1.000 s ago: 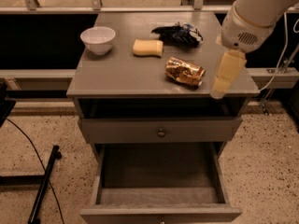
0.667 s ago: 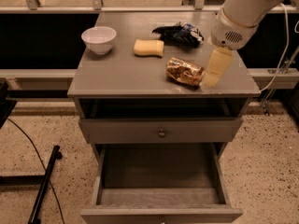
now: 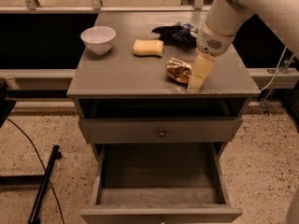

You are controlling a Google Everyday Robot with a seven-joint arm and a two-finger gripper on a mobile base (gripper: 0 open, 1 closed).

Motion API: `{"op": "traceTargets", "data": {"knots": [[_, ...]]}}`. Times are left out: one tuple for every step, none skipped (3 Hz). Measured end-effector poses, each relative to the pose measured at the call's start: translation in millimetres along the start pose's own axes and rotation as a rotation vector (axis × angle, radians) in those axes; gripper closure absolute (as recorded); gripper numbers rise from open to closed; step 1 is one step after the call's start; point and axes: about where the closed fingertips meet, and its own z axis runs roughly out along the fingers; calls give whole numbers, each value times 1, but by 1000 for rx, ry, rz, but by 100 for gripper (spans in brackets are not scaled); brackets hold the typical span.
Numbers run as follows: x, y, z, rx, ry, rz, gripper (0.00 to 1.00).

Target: Place orange can into middle drawer

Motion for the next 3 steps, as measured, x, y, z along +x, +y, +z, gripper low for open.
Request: {"op": "traceTargets", "data": {"knots": [[-4,1,22,-30,21,20,18],[-7,6,35,-51,6,22,41],[-6,13,35,-63,-38,15,65]]}}
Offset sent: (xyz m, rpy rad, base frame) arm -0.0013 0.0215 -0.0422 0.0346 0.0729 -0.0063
